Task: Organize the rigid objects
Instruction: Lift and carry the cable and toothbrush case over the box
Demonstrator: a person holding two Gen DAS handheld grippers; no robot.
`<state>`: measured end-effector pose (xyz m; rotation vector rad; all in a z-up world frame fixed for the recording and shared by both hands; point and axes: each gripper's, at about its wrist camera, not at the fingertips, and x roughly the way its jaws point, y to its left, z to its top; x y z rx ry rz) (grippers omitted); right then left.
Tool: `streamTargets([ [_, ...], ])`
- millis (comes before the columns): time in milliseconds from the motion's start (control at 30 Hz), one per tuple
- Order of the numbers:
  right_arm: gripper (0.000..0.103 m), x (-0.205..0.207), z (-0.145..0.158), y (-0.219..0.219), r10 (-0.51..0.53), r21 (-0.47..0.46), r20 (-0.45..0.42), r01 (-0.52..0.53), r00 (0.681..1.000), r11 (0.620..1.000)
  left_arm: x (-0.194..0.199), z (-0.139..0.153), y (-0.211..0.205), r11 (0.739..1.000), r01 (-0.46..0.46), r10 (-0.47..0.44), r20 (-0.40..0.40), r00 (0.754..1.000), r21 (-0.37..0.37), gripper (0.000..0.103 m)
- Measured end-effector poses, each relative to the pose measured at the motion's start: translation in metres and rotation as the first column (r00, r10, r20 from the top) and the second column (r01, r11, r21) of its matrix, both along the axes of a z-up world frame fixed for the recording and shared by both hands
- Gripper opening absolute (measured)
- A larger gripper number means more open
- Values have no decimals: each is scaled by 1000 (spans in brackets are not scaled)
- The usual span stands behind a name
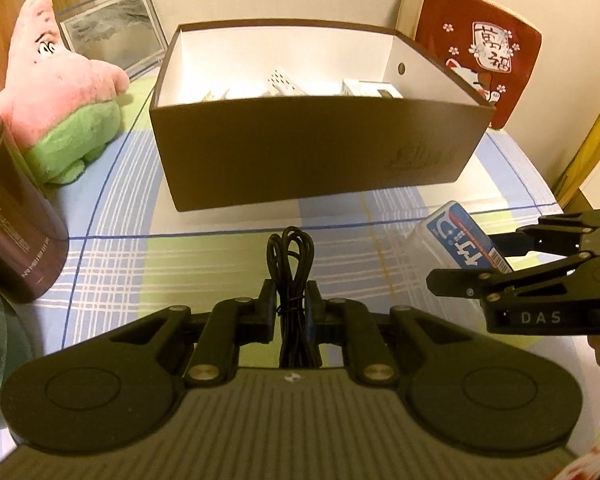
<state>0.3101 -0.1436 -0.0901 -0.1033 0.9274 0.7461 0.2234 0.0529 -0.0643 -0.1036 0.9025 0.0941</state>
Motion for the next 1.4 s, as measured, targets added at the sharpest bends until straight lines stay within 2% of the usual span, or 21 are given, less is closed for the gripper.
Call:
streamTargets([
  [700, 53, 14, 43, -4, -9, 60, 89, 4, 996, 998, 9, 40, -1, 999, 11, -15, 101, 995, 37, 11],
  [1067, 53, 54, 75, -4, -40, 115, 135, 24, 990, 993, 47, 68, 5, 999, 21, -28, 158, 987, 50, 11],
  [1400, 53, 109, 93, 13, -68, 141, 153, 46, 986, 989, 103, 85, 13, 998, 28, -38, 174, 984, 62, 11],
])
